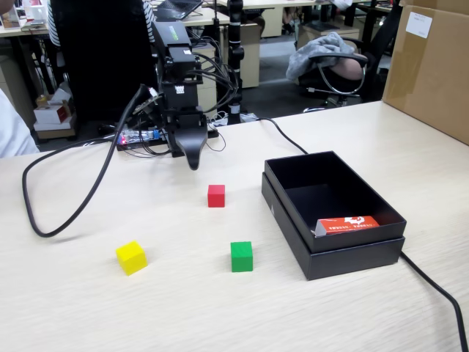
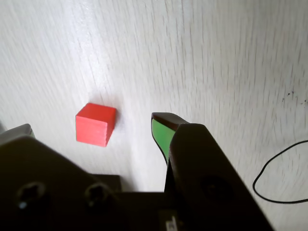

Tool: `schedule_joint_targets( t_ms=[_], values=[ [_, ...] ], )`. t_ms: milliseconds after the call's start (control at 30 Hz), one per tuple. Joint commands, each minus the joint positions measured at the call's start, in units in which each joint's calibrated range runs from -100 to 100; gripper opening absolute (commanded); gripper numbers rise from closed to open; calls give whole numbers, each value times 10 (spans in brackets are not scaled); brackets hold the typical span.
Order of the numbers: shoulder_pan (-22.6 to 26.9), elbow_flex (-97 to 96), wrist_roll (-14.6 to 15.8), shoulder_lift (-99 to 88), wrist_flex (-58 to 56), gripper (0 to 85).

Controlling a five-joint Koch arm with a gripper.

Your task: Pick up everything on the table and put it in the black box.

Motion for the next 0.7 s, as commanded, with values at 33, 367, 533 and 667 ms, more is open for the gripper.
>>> schedule_joint_targets(
  t_ms=[33,367,533,667],
  values=[
    [12,79,26,72,-32,476],
    [36,133,59,230,-32,477],
    [42,152,64,282,-32,477],
    [42,169,65,316,-32,477]
  ],
)
